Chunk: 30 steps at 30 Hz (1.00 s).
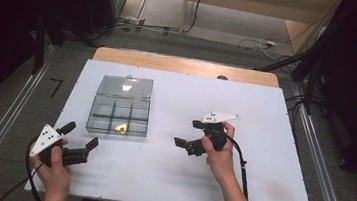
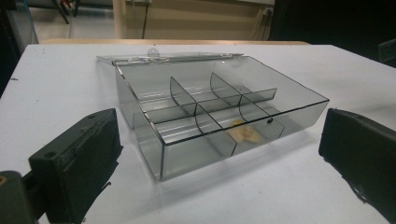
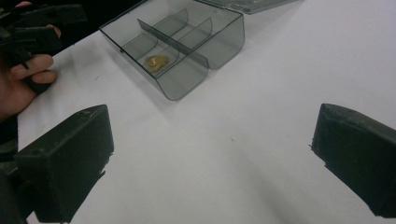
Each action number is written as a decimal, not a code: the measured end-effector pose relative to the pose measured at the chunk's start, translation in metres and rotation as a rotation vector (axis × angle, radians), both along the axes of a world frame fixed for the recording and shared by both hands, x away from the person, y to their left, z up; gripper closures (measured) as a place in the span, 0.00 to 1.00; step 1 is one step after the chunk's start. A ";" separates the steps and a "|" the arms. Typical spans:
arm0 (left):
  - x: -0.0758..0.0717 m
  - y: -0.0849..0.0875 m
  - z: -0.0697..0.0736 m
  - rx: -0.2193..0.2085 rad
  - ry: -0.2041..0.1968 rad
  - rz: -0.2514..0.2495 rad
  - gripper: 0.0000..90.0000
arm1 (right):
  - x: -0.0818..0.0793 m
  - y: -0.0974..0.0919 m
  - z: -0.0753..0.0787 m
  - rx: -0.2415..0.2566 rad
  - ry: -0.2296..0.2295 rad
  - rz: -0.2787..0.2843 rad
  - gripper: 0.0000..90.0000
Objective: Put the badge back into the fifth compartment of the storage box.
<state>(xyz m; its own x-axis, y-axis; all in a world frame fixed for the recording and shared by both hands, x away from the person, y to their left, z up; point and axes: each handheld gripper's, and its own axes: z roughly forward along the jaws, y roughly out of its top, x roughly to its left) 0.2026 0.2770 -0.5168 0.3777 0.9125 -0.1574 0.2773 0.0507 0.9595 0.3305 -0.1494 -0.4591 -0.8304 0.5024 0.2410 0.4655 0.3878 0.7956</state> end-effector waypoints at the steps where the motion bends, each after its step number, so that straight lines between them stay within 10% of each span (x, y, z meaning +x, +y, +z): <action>1: 0.000 0.000 0.000 0.001 0.000 -0.001 0.00 | 0.000 0.000 0.000 0.000 0.000 0.000 0.00; 30: 0.000 -0.002 0.000 0.019 0.004 0.000 0.00 | -0.024 -0.111 -0.018 0.038 -0.034 -0.124 0.00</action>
<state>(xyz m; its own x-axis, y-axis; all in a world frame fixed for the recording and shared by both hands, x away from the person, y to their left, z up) 0.2026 0.2752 -0.5167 0.3768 0.9155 -0.1410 0.2809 0.0321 0.9592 0.3067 -0.2607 -0.4769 -0.7704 0.5928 0.2345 0.4804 0.2980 0.8249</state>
